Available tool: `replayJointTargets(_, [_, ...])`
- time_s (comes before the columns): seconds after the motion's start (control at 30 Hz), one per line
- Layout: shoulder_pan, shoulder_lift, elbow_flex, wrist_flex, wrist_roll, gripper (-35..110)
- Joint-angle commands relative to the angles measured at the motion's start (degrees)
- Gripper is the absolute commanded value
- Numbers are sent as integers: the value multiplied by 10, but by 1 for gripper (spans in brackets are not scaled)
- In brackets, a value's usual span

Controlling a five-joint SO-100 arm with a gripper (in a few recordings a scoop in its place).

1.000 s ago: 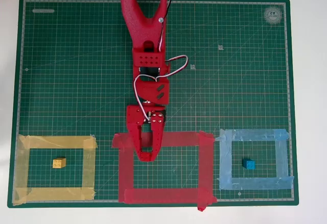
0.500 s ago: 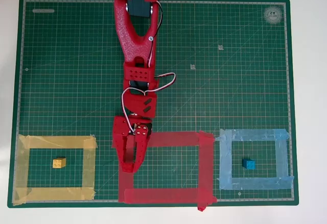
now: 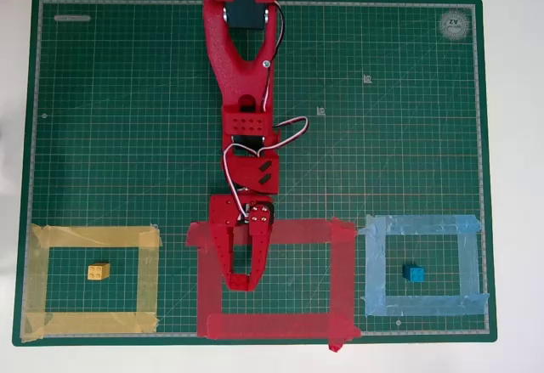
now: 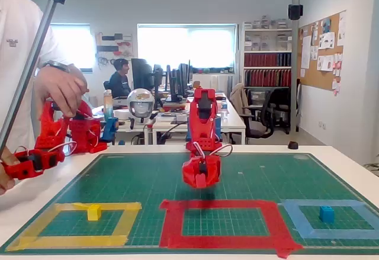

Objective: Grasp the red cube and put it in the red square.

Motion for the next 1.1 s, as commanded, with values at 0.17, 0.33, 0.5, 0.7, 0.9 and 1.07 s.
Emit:
replayJointTargets(0.17, [-14, 40, 48, -33, 2, -1])
replayJointTargets(0.33, [-13, 62, 105, 0, -5, -1])
replayJointTargets(0.5, [-15, 67, 103, 45, -6, -1])
replayJointTargets(0.7, [-15, 69, 67, 99, -13, -1])
replayJointTargets(0.9, [-15, 69, 56, 105, -14, -1])
replayJointTargets(1.07, [-12, 69, 52, 104, -14, 0])
